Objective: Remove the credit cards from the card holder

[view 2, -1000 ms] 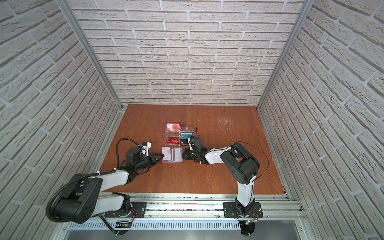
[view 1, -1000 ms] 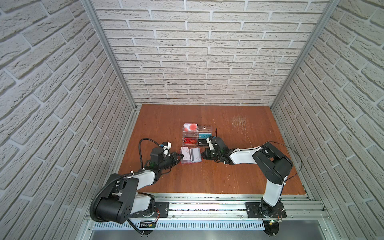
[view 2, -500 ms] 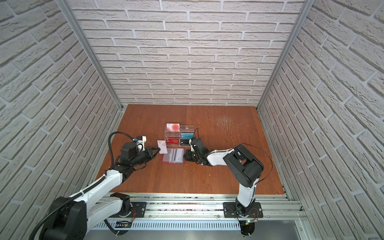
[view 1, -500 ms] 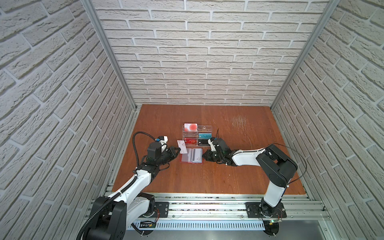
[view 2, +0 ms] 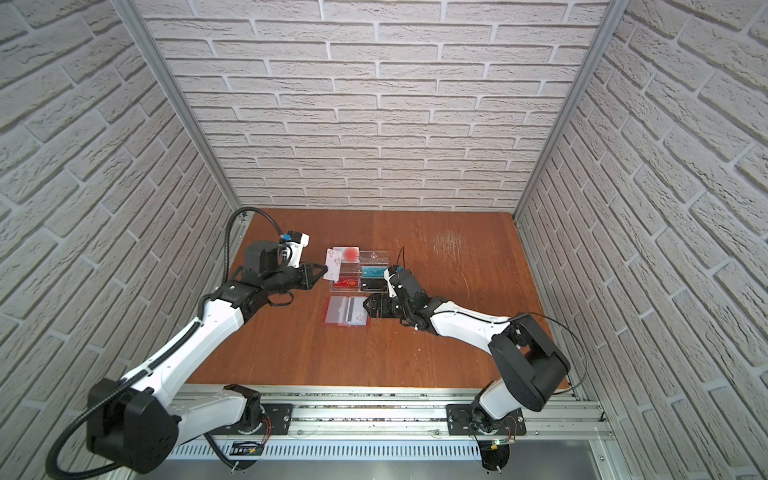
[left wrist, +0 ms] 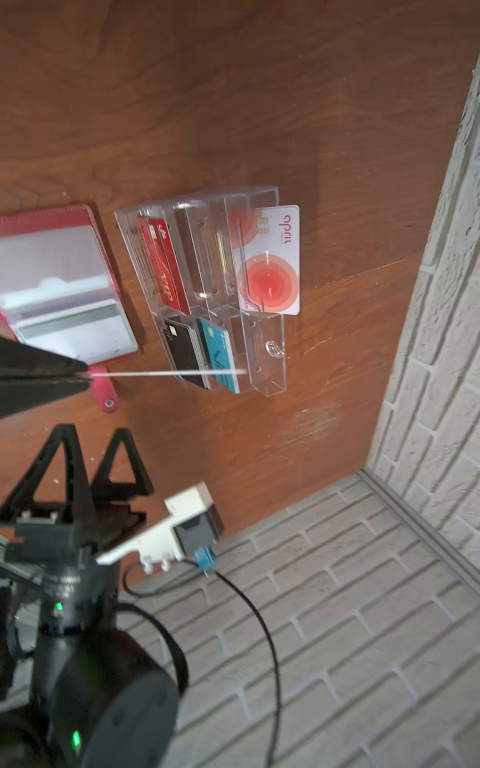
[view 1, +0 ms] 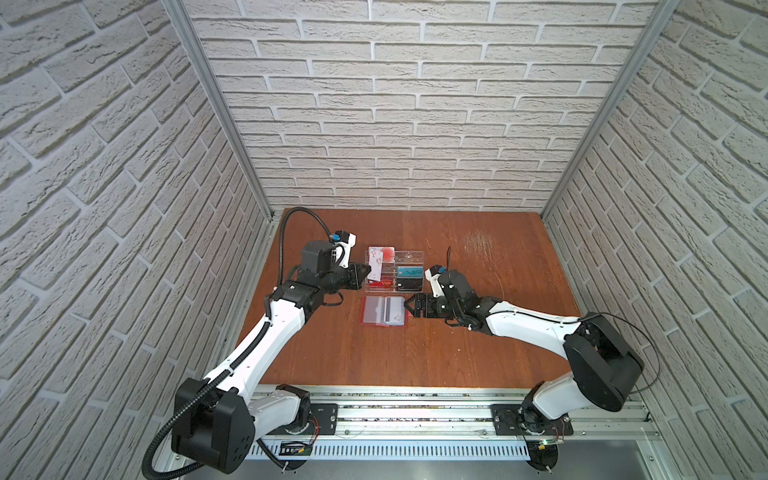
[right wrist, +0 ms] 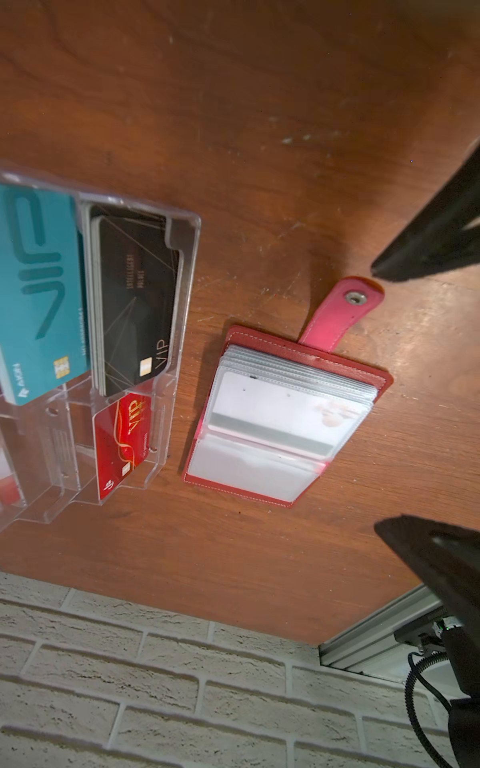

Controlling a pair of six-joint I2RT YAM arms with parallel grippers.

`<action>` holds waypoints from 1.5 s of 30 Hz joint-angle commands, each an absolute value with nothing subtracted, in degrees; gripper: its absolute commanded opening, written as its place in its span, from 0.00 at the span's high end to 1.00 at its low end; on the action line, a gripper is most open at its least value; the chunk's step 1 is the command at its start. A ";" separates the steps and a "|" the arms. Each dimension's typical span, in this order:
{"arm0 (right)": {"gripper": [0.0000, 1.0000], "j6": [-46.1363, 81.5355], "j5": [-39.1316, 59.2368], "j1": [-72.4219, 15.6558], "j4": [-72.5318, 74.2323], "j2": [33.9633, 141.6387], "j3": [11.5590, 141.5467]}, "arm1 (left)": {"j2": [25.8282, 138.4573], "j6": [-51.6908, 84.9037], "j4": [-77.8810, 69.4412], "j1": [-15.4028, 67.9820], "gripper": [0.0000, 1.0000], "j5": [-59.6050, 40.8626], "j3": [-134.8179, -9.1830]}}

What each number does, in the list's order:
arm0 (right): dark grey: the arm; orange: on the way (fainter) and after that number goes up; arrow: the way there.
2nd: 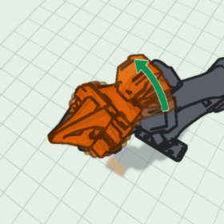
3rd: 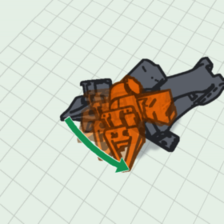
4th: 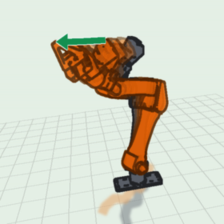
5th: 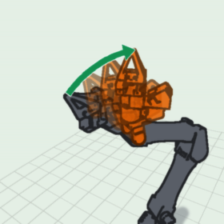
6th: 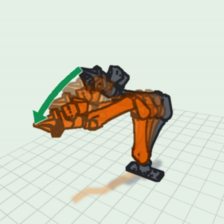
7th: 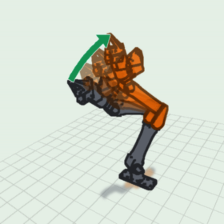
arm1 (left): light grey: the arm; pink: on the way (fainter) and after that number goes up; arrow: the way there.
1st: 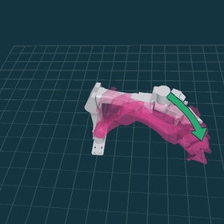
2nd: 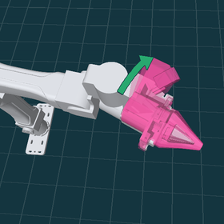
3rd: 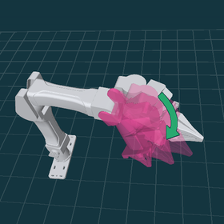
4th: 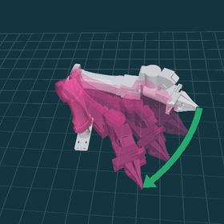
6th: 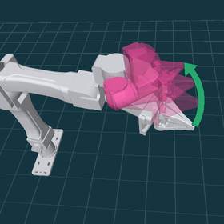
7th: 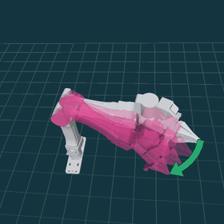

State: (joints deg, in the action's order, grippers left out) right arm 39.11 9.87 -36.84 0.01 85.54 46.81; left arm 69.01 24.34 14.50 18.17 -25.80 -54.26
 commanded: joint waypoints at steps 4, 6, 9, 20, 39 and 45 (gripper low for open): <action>0.00 33.02 5.18 -36.74 -11.17 80.05 52.45 | 75.19 -7.17 27.81 18.36 1.00 -24.20 -64.71; 0.00 32.34 4.04 -36.65 -12.99 79.05 53.62 | 77.25 -13.14 30.21 17.70 1.00 -22.64 -68.46; 0.00 31.76 3.43 -36.31 -15.33 78.68 55.75 | 80.22 -19.36 31.90 16.60 1.00 -22.80 -72.87; 0.00 28.99 3.67 -35.29 -21.27 80.51 63.75 | 89.03 -44.95 37.10 16.53 1.00 -14.01 -82.50; 0.00 31.62 4.28 -31.54 -19.43 81.42 64.42 | 103.45 -63.11 42.33 20.08 1.00 -16.65 -95.70; 0.00 31.74 5.61 -29.64 -18.92 82.09 63.68 | 106.67 -65.90 43.77 20.57 1.00 -15.52 -97.63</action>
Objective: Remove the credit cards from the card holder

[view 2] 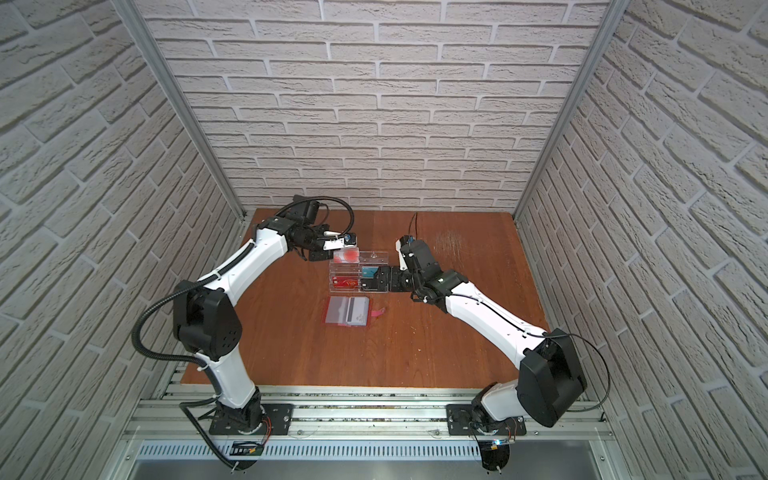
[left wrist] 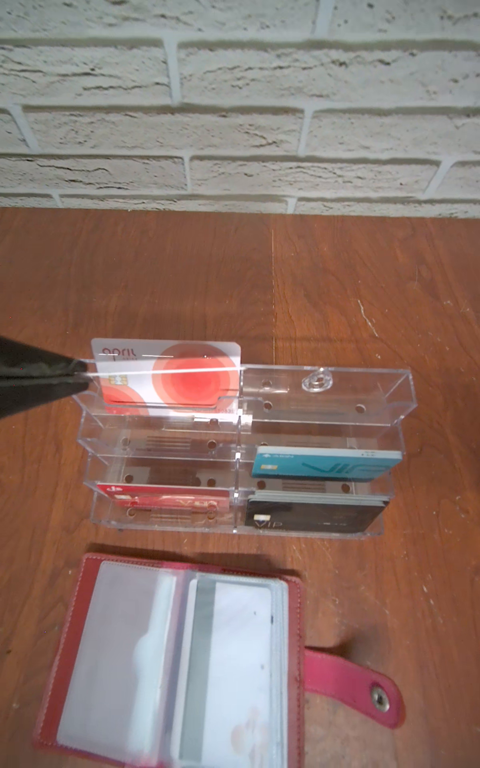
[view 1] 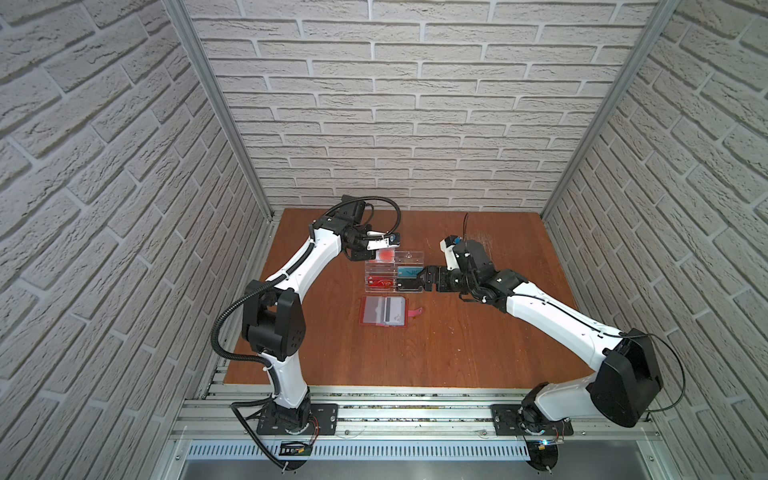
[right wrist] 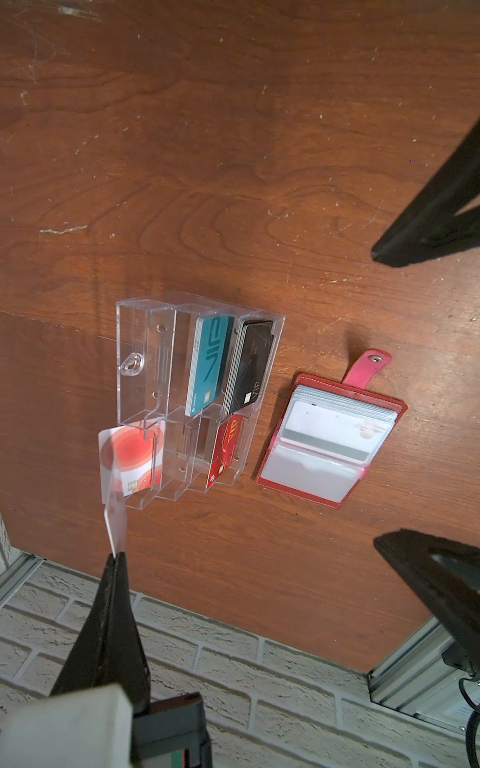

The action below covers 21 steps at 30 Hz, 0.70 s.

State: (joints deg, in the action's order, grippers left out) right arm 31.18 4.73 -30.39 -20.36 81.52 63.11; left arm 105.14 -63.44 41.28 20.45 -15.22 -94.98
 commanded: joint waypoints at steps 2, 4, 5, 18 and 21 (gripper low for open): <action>0.00 31.93 6.07 -29.37 -18.26 82.23 63.24 | 107.27 -65.66 43.94 20.43 1.00 -15.82 -98.11; 0.00 31.90 6.32 -29.09 -17.89 82.64 63.02 | 107.32 -65.92 44.02 20.87 1.00 -15.99 -98.27; 0.00 31.79 6.40 -28.92 -17.78 83.04 63.02 | 107.32 -66.01 43.69 21.12 1.00 -16.08 -98.22; 0.00 33.11 8.56 -25.78 -15.43 81.84 59.97 | 112.31 -64.55 43.99 24.73 1.00 -16.48 -105.14; 0.00 33.13 8.62 -24.39 -15.31 80.07 58.25 | 113.31 -63.40 42.55 25.93 1.00 -16.59 -105.23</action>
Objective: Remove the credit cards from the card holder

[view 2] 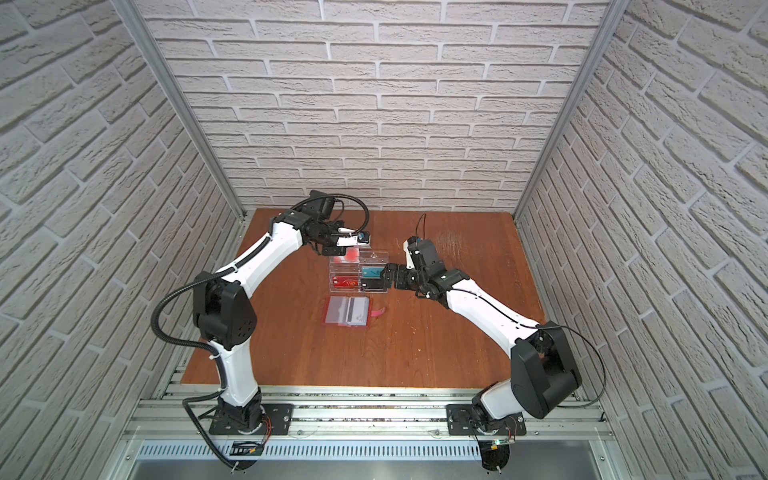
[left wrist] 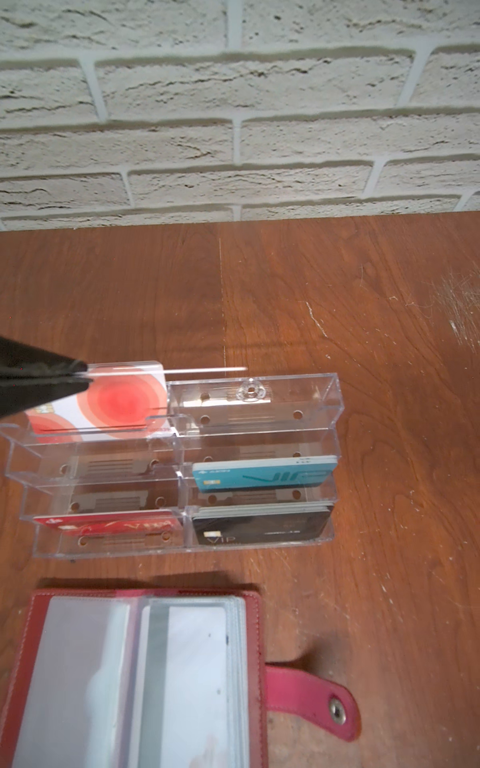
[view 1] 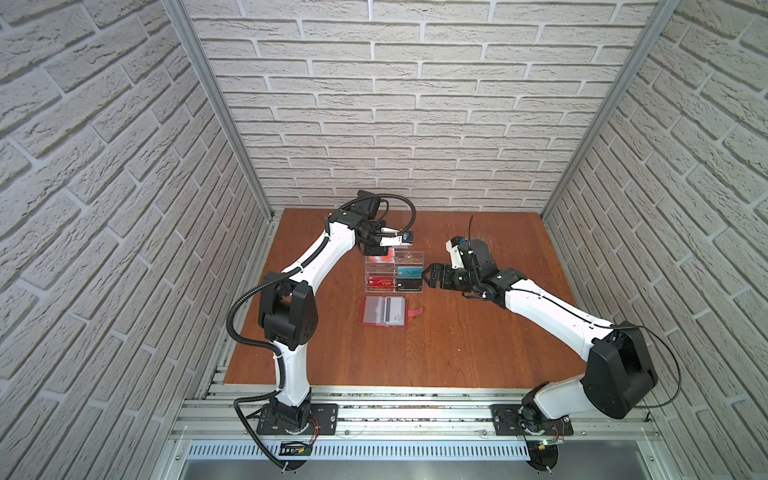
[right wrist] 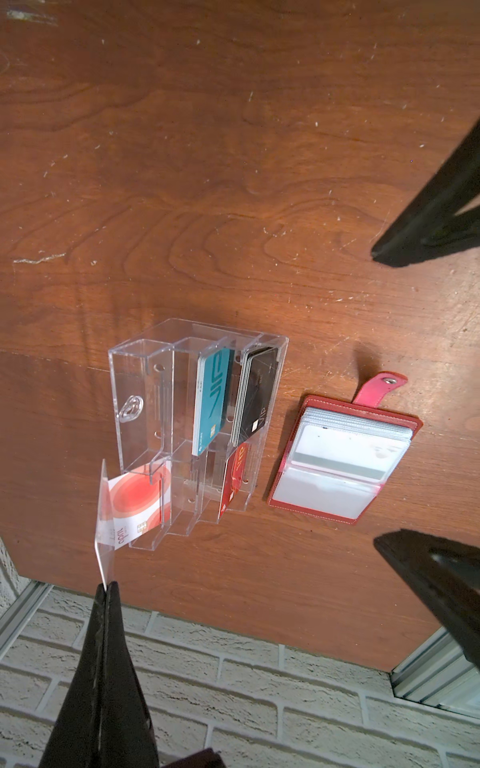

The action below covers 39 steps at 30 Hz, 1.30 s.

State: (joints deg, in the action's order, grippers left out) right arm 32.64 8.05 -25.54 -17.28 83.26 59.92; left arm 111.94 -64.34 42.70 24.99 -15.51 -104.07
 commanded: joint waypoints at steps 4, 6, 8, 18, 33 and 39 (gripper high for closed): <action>0.00 32.88 9.05 -22.58 -15.45 78.07 56.32 | 114.44 -61.81 40.33 27.89 1.00 -16.54 -105.46; 0.00 32.77 9.27 -21.89 -15.47 77.50 55.69 | 115.26 -60.80 39.58 28.60 1.00 -16.79 -106.13; 0.00 32.78 9.69 -21.32 -15.41 76.91 55.05 | 116.20 -60.21 39.03 29.31 1.00 -16.71 -106.81; 0.00 32.52 10.73 -19.87 -14.63 75.87 53.14 | 120.09 -57.42 36.77 31.11 1.00 -14.60 -109.64; 0.00 33.40 12.22 -18.81 -11.85 76.83 50.95 | 117.29 -58.63 36.80 29.88 1.00 -15.22 -107.33; 0.00 33.82 12.52 -18.81 -11.32 77.03 50.71 | 115.06 -59.14 35.57 29.57 1.00 -14.94 -104.16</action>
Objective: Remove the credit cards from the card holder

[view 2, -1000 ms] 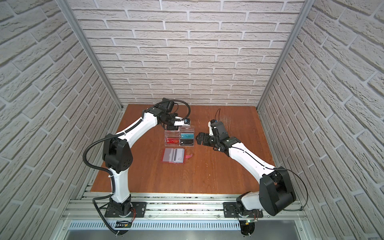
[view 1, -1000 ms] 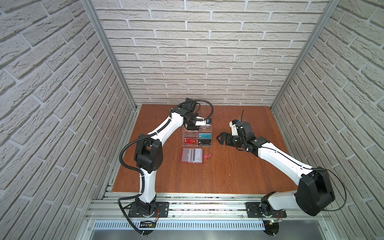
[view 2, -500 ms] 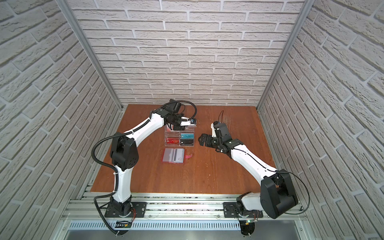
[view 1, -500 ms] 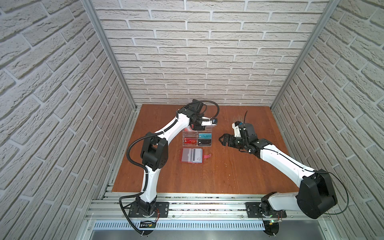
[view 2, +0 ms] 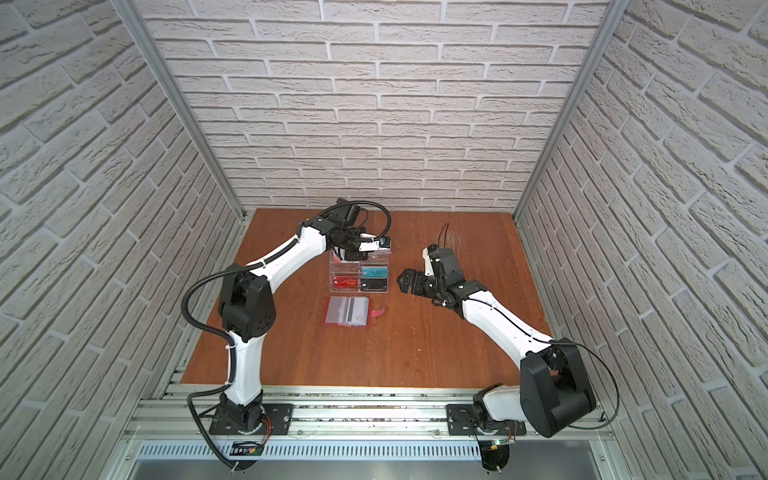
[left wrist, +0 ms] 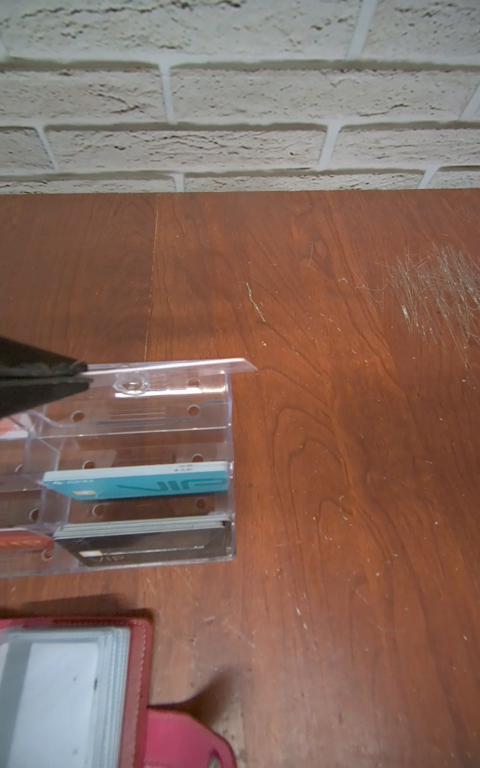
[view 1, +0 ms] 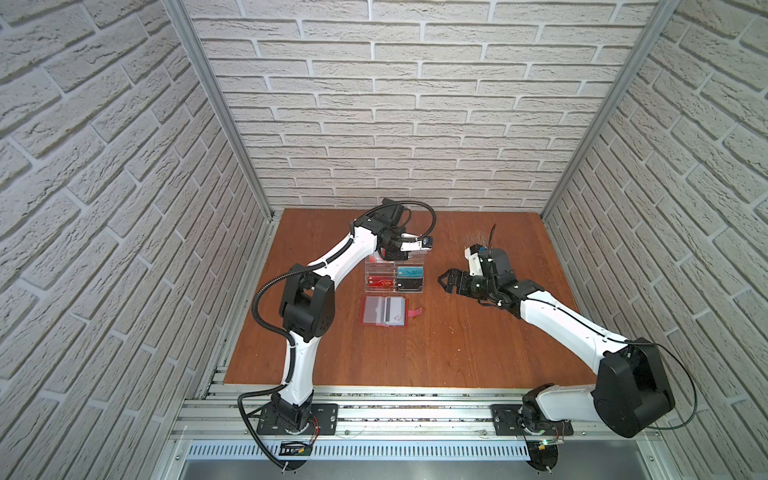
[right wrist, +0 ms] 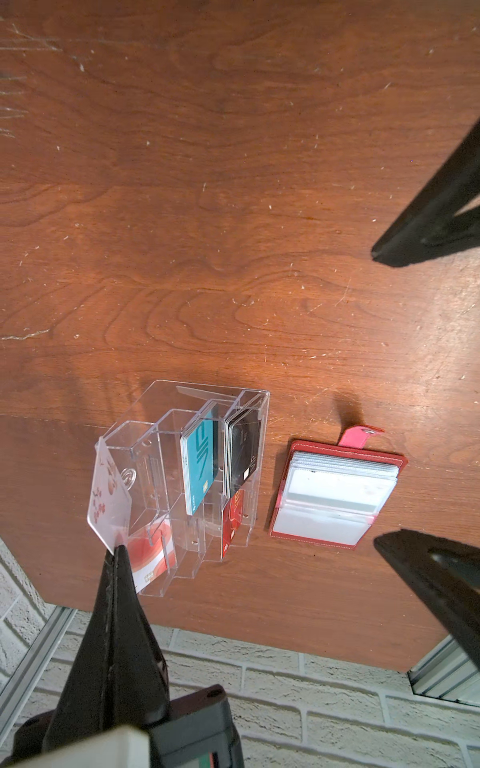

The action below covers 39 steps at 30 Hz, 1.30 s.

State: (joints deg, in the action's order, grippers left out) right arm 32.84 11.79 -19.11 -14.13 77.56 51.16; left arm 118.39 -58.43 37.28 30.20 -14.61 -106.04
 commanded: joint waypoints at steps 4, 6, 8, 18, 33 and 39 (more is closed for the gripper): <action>0.00 35.01 13.79 -18.79 -10.06 77.67 50.49 | 114.81 -59.54 36.15 29.36 1.00 -15.26 -104.46; 0.00 35.16 13.88 -18.78 -9.76 77.64 50.28 | 115.15 -59.83 36.73 29.35 1.00 -15.18 -105.23; 0.00 35.02 13.62 -18.76 -10.00 77.66 50.21 | 115.44 -60.24 37.11 29.36 1.00 -15.05 -105.60; 0.00 35.02 13.70 -18.78 -9.44 78.48 49.96 | 115.91 -60.70 36.85 29.05 1.00 -14.54 -103.54; 0.00 35.44 13.93 -18.80 -8.79 78.88 49.68 | 116.45 -62.46 37.58 29.07 1.00 -13.26 -103.36; 0.00 35.43 13.91 -18.79 -8.71 78.93 49.58 | 116.40 -62.09 35.89 29.53 0.99 -12.81 -101.96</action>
State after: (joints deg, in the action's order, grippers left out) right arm 35.20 13.61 -19.00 -10.90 79.13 50.13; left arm 117.27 -61.73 37.17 29.52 -13.06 -103.07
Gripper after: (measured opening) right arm 0.997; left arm 0.046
